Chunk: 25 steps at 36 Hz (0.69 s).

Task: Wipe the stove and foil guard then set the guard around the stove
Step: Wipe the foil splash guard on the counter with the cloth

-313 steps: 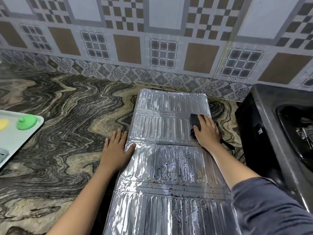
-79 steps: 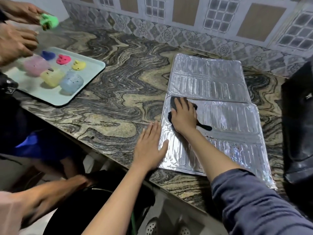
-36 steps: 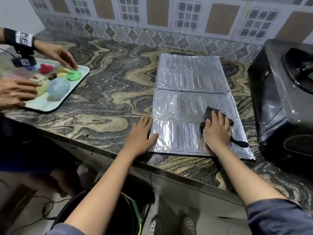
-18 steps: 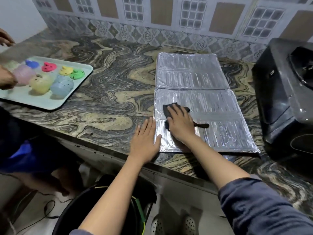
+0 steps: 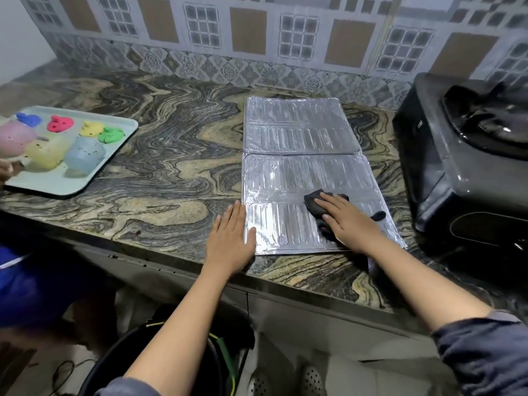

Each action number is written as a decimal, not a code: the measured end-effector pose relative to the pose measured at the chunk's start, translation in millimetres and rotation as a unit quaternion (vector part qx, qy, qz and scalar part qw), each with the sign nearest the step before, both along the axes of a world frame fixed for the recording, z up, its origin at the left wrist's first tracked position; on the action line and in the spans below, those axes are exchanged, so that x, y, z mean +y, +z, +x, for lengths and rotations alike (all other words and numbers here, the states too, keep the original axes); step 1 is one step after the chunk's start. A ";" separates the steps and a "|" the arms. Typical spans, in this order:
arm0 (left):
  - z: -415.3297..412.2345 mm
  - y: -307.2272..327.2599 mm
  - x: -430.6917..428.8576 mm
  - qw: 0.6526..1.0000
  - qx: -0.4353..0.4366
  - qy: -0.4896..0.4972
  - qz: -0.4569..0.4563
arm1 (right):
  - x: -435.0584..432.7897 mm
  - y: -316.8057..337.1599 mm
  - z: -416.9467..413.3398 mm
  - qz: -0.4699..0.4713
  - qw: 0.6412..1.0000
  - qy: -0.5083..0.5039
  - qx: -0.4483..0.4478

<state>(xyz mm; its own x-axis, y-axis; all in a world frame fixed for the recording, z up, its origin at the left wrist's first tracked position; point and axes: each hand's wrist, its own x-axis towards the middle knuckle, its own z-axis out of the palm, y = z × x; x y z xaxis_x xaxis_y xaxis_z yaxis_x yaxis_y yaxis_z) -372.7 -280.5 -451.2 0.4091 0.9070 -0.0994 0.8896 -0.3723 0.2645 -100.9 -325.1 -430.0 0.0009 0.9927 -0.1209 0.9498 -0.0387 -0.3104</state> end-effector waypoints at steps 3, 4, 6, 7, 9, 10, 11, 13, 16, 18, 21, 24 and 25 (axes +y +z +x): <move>0.2 -1.4 -0.1 1.000 0.000 0.001 0.001 | -19.4 -2.8 5.2 0.011 0.990 -0.141 0.006; 0.4 -2.0 -0.1 1.000 0.002 0.001 0.001 | -25.4 -4.6 2.2 0.024 0.981 -0.191 0.003; 1.1 -2.2 -0.1 1.000 0.005 0.001 0.003 | -34.2 -7.7 -10.9 0.049 0.960 -0.277 -0.009; 1.6 -2.0 -0.2 1.000 0.005 0.002 0.003 | -35.8 -8.6 -18.9 0.055 0.950 -0.307 -0.009; 2.4 -1.2 -0.8 1.000 0.004 0.005 0.002 | -34.3 -8.9 -35.4 0.057 0.938 -0.342 0.004; 2.6 -0.9 -0.9 1.000 0.003 0.005 0.003 | -31.8 -8.7 -43.5 0.055 0.936 -0.348 0.011; 2.5 -1.0 -0.9 1.000 0.003 0.004 0.005 | -28.9 -8.7 -51.3 0.052 0.936 -0.348 0.018; 1.8 -2.6 -0.5 1.000 0.002 0.001 0.009 | -23.3 -9.2 -66.3 0.049 0.940 -0.335 0.026; -0.3 -3.0 1.1 1.000 0.004 -0.009 0.005 | -17.9 -11.9 -82.9 0.052 0.952 -0.302 0.028; -3.1 -0.9 4.3 1.000 -0.005 -0.023 -0.012 | -17.1 -13.0 -85.6 0.053 0.955 -0.291 0.027; -11.0 9.6 12.1 0.995 -0.062 -0.043 -0.067 | -17.6 -13.0 -82.8 0.050 0.956 -0.287 0.028; -22.1 15.9 13.3 0.990 -0.079 -0.065 -0.092 | -17.5 -10.8 -85.4 0.047 0.954 -0.294 0.028; -25.2 15.9 11.0 0.991 -0.075 -0.069 -0.089 | -16.8 -10.0 -87.4 0.046 0.952 -0.300 0.030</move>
<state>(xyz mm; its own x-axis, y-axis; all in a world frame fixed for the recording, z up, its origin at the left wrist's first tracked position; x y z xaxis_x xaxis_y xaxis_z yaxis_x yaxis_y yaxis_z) -397.9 -269.6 -435.3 0.5497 0.8155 -0.1812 0.7796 -0.4228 0.4621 -188.3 -341.9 -440.0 0.5665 0.8225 -0.0505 0.7464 -0.5381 -0.3917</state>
